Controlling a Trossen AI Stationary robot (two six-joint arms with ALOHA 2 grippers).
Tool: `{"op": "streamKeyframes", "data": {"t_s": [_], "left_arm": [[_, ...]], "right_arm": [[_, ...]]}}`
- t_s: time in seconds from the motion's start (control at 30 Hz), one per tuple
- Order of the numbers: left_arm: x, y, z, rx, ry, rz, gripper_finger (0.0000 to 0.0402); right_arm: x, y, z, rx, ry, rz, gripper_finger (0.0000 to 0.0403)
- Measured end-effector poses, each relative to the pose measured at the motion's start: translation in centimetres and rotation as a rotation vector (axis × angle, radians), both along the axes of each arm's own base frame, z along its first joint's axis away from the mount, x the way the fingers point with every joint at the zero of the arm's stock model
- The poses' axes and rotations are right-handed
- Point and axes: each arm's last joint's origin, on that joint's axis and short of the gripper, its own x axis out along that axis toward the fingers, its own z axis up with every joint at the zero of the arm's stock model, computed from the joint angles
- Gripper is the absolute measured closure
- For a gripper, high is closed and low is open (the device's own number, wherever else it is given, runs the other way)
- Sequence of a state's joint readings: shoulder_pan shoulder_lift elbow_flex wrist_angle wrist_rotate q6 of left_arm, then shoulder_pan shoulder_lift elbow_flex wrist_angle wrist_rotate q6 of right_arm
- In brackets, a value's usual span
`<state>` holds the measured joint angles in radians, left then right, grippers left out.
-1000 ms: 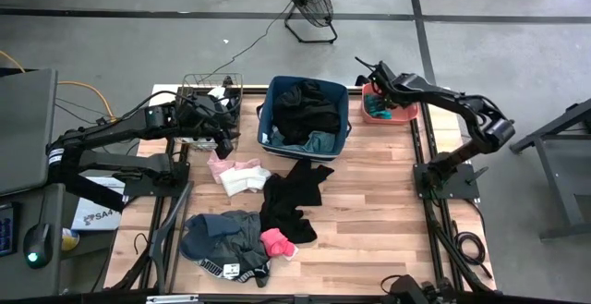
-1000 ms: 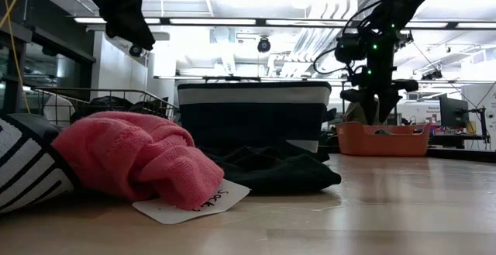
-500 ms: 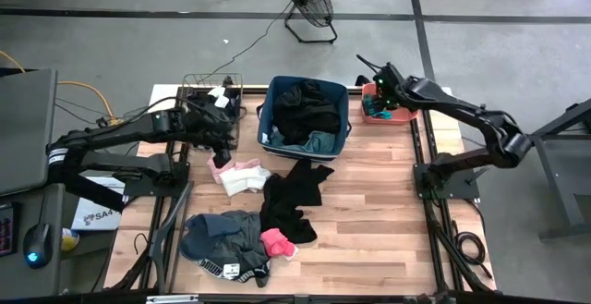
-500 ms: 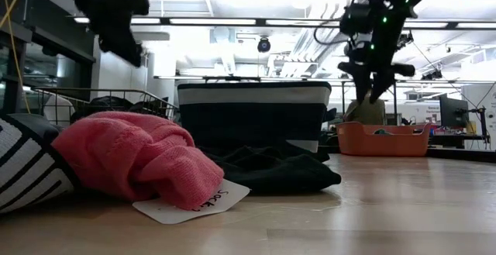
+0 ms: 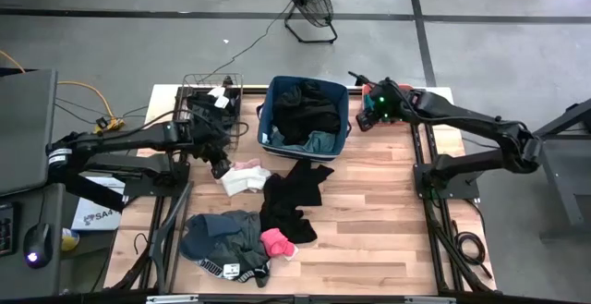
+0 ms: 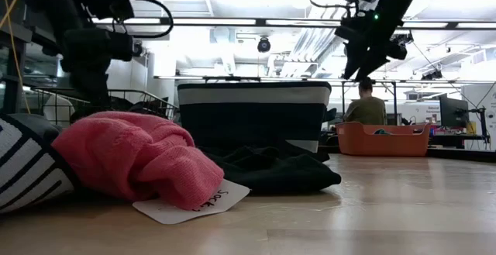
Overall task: Pick & Place Cloths
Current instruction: Put the white sock into the orange bin
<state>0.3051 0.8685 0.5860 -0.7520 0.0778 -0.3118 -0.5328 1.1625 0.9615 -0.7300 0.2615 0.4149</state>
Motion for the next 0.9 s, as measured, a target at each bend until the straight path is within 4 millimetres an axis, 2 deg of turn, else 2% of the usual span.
{"op": "streamKeyframes", "data": {"t_s": [0.33,0.63,0.9], "left_arm": [[1.4,-3.0,0.1,0.036,-0.089,-0.296,0.0257],[2.8,-5.5,-1.5,0.251,0.036,-0.506,0.0257],[4.0,-5.6,-3.7,0.371,0.210,-0.466,0.0257]], "right_arm": [[1.3,2.5,0.1,-0.058,0.033,0.087,0.0228],[1.6,3.6,0.0,-0.072,0.060,0.124,0.0228],[1.7,3.9,0.0,-0.071,0.060,0.138,0.0228]]}}
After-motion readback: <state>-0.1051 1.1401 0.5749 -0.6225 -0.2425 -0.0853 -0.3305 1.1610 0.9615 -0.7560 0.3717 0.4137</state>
